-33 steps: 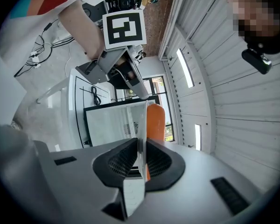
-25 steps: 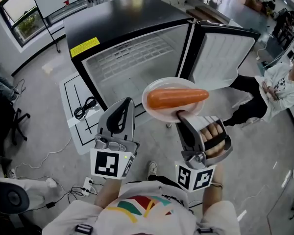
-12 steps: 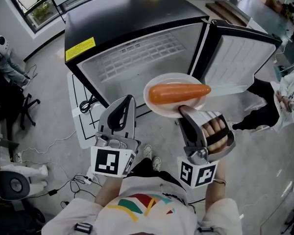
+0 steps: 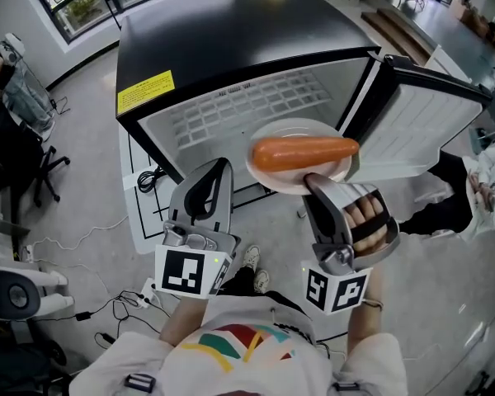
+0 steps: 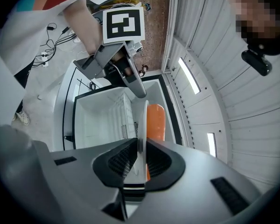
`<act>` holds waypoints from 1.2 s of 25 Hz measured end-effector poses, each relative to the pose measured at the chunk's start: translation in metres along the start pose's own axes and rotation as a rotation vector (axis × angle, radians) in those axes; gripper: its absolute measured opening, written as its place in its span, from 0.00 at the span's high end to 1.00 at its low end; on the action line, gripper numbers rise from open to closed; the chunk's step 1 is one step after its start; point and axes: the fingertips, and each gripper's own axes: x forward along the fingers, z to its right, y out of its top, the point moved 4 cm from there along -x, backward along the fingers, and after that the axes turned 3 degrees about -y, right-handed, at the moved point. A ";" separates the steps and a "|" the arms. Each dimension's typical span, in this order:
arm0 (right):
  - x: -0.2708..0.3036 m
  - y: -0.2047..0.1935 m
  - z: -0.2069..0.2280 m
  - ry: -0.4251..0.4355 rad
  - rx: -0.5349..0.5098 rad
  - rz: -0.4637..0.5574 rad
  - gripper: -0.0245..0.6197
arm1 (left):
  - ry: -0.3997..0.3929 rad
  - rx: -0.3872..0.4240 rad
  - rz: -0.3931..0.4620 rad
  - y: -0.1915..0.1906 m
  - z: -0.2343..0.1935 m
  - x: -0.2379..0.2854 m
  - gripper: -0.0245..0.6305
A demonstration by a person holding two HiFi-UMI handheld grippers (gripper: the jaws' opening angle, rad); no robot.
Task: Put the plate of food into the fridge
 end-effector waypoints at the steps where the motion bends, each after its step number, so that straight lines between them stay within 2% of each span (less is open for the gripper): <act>1: 0.005 0.000 0.000 0.001 -0.004 0.002 0.89 | 0.002 -0.002 0.002 -0.001 -0.003 0.002 0.95; 15: 0.072 -0.001 0.007 0.021 -0.038 0.036 0.89 | -0.001 -0.038 0.001 -0.016 -0.034 0.030 0.95; 30: 0.124 -0.001 0.003 0.077 -0.051 0.078 0.89 | 0.010 -0.066 -0.019 -0.023 -0.048 0.042 0.95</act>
